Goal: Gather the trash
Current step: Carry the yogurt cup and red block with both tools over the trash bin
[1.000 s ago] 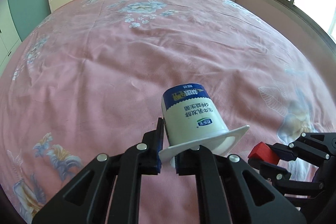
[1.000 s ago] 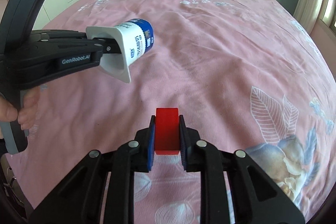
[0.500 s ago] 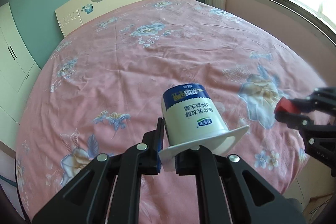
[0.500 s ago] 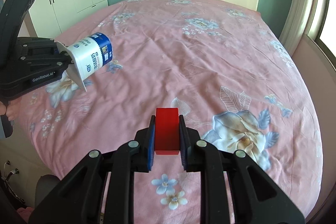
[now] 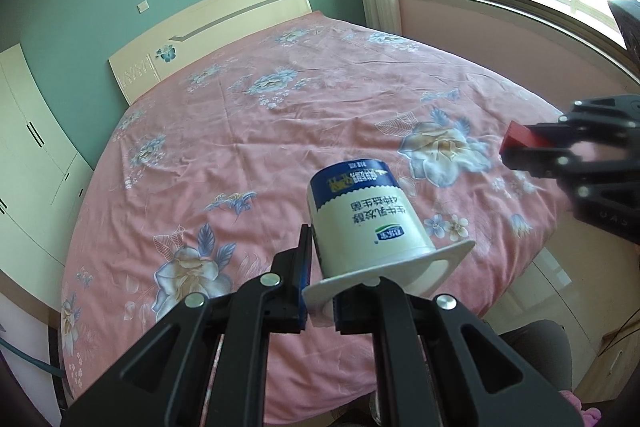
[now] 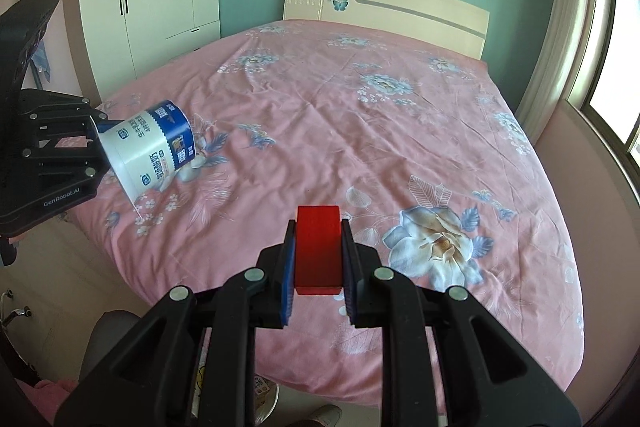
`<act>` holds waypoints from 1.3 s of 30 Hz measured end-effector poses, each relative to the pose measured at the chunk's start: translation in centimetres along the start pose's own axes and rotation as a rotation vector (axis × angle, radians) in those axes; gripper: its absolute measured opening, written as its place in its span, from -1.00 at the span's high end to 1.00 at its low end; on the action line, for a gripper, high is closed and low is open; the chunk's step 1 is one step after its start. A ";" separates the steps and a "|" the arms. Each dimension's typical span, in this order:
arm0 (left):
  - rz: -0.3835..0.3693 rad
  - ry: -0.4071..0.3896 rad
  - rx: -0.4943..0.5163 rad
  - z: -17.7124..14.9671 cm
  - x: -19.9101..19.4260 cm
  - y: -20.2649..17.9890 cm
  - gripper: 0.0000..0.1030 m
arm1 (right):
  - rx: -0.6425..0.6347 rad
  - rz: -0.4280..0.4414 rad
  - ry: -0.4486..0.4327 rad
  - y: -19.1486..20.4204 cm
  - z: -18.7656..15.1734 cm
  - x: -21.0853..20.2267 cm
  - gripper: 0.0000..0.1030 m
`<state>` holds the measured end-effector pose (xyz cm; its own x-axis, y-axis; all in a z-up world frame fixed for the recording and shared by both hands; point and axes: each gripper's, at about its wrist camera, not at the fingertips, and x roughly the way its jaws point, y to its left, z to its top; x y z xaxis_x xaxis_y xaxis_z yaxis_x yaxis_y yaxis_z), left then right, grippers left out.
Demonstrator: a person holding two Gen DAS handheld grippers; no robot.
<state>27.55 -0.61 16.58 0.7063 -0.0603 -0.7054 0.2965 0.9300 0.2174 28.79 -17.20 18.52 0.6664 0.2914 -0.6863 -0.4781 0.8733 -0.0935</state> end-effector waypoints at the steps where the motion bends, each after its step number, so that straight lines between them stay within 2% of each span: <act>1: 0.001 -0.003 0.002 -0.5 -0.6 -0.2 0.79 | -0.006 0.001 -0.006 0.4 -0.2 -0.7 0.59; 9: -0.026 0.019 0.026 -4.9 -3.1 -2.0 0.78 | -0.044 0.020 -0.013 3.5 -2.9 -4.2 0.59; 17: -0.071 0.090 0.038 -9.7 -1.7 -3.7 0.79 | -0.061 0.049 0.031 5.6 -6.5 -3.5 0.59; 39: -0.184 0.347 0.040 -22.2 7.7 -7.8 0.79 | -0.047 0.147 0.244 9.6 -18.5 6.3 0.59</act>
<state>16.38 -0.29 -5.49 0.3823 -0.0919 -0.9195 0.4273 0.8999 0.0877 17.82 -14.18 -0.06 0.4330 0.3062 -0.8478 -0.5897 0.8076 -0.0095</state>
